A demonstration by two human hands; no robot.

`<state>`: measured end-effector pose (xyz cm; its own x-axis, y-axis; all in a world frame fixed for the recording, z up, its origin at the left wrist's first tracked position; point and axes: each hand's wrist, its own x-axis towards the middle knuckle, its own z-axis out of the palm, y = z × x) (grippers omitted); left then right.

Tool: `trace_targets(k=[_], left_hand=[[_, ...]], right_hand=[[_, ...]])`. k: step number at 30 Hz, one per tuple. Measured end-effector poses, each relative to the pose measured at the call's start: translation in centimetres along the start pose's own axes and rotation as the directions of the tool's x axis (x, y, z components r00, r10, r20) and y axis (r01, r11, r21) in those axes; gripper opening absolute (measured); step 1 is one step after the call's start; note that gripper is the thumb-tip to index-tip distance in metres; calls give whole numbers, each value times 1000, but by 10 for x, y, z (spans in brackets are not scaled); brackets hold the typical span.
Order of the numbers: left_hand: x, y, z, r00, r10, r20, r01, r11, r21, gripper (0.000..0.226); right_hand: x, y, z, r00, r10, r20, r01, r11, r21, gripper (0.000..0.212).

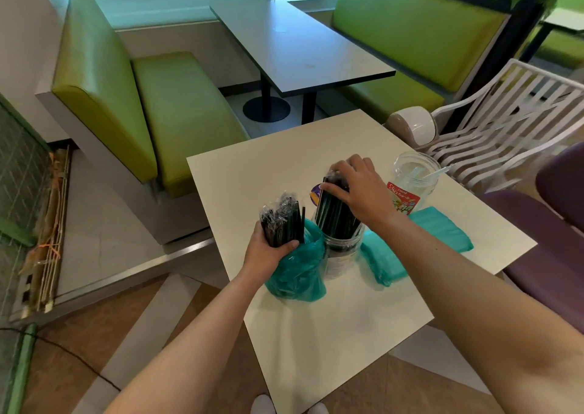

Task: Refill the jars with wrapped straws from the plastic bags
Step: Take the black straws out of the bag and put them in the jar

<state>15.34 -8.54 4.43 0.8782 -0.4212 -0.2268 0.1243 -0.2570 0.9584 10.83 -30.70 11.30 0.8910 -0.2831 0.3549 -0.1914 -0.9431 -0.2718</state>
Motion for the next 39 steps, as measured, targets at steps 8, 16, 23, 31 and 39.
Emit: trace_targets(k=[8,16,23,31,39], left_hand=[[0,-3,0,1000,6,-7,-6,1000,4,65],[1,-8,-1,1000,13,-28,-12,999,37,73],[3,-13,-3,999,26,-24,-25,999,33,66],[3,-18,-10,999,-10,34,10,1000,-13,62],[1,-13,-10,997,9,75,-6,999,-44,58]], right_hand=[[-21,-2,6,994,65,88,-60,997,-49,60],[-48,-41,4,983,29,-181,-49,993,-109,49],[-84,-92,36,932,348,104,-332,698,634,28],[-80,-86,45,863,397,312,-504,636,585,60],[-76,-84,50,873,387,296,-486,648,587,34]])
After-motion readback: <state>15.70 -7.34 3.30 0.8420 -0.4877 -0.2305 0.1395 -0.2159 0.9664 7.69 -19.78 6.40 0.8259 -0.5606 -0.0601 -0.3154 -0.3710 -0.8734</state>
